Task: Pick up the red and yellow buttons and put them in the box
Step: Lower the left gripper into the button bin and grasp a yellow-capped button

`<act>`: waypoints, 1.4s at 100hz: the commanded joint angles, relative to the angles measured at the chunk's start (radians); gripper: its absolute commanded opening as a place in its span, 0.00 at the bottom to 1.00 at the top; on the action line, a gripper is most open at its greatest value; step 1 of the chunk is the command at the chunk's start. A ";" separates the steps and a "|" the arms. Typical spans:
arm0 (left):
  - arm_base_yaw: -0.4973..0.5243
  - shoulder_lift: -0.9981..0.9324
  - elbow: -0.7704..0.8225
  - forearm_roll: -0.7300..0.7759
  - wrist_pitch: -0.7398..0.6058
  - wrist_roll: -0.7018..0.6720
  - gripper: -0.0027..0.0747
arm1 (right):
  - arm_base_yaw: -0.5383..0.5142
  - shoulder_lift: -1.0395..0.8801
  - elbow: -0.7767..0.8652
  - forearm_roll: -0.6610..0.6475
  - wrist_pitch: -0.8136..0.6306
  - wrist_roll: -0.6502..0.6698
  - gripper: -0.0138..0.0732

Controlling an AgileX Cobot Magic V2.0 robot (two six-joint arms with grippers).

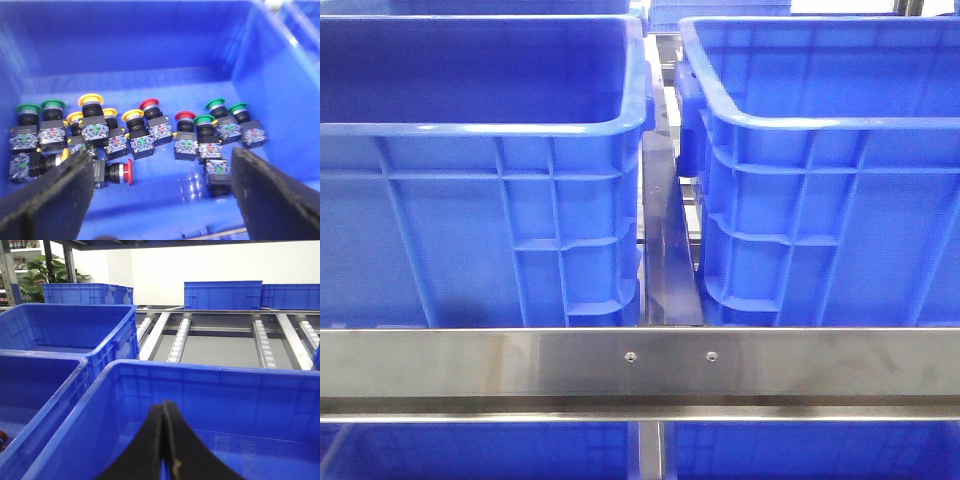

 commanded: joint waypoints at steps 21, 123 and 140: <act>0.027 0.330 -0.237 0.064 -0.121 -0.014 0.72 | -0.002 -0.002 -0.026 0.010 0.014 -0.007 0.08; 0.163 0.894 -0.407 0.066 -0.194 -0.020 0.72 | -0.002 -0.002 -0.026 0.010 0.014 -0.007 0.08; 0.163 0.924 -0.407 0.066 -0.205 -0.020 0.72 | -0.002 -0.002 -0.026 0.010 0.014 -0.007 0.08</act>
